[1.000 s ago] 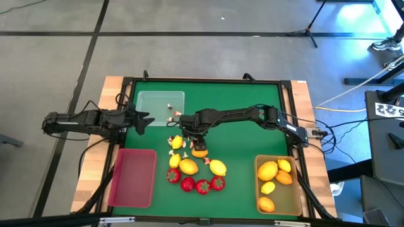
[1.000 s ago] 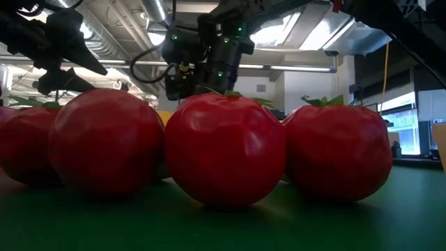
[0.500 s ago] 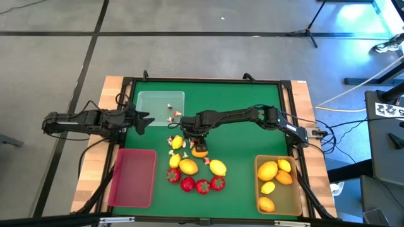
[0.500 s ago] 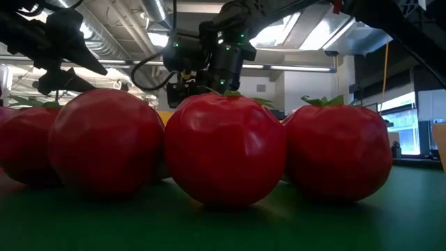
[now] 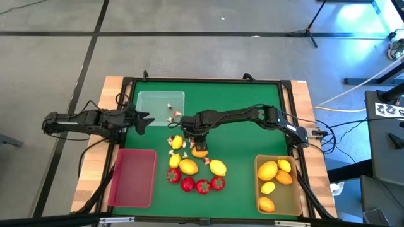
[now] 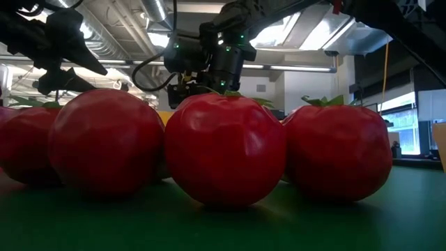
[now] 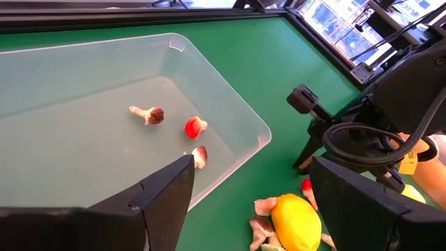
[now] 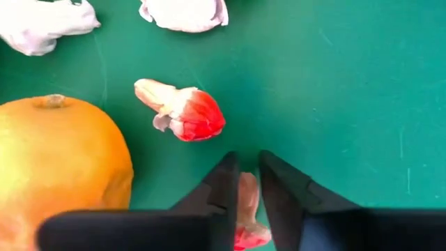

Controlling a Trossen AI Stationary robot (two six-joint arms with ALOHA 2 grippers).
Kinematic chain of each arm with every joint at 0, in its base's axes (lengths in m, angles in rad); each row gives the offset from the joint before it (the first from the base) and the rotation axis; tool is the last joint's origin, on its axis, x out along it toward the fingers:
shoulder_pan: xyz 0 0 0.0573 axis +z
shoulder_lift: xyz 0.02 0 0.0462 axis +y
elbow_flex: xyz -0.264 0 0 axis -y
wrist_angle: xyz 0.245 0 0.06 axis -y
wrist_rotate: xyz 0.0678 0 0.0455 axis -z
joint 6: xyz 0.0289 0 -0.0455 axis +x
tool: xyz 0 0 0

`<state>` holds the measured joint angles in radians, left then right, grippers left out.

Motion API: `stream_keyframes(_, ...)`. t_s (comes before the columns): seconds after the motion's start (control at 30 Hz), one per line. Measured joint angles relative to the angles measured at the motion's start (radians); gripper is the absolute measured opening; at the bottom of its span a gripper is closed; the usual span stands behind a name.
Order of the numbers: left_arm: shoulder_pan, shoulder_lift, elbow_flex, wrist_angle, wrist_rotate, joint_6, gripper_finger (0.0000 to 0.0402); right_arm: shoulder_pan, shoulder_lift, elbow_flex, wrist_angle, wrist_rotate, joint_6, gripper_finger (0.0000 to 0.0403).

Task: Sort produce into baskets
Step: Put the red mushroom into the transparent bin

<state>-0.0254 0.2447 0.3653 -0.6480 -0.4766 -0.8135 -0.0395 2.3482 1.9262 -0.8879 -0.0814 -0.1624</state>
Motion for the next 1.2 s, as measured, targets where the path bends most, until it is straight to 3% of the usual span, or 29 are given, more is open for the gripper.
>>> stream_keyframes(0.2, 0.000, 0.000, 0.000, 0.000, 0.000, 0.000, 0.0279, 0.000, 0.000, 0.010, -0.008, 0.049, -0.026, 0.0005)
stream_keyframes(0.47, 0.000, 0.000, 0.000, 0.000, 0.000, 0.000, 0.0279, 0.000, 0.000, 0.096, -0.035, 0.052, -0.050, 0.0004)
stream_keyframes(0.6, 0.000, 0.000, 0.000, 0.000, 0.000, -0.001, 0.0279, 0.000, 0.000, 0.132, -0.156, 0.051, -0.061, 0.0013)
stream_keyframes(0.77, 0.000, 0.000, 0.000, -0.020, 0.000, -0.001, 0.0279, 0.000, 0.001, 0.138, -0.345, 0.027, -0.064, 0.0095)
stream_keyframes(1.03, 0.000, 0.000, 0.000, -0.022, 0.000, -0.002, 0.0279, 0.000, 0.001, 0.127, -0.294, 0.017, -0.043, 0.0292)
stream_keyframes(1.2, 0.000, 0.000, 0.000, -0.022, 0.000, -0.011, 0.0279, 0.000, 0.001, 0.127, -0.235, 0.018, -0.024, 0.0344)
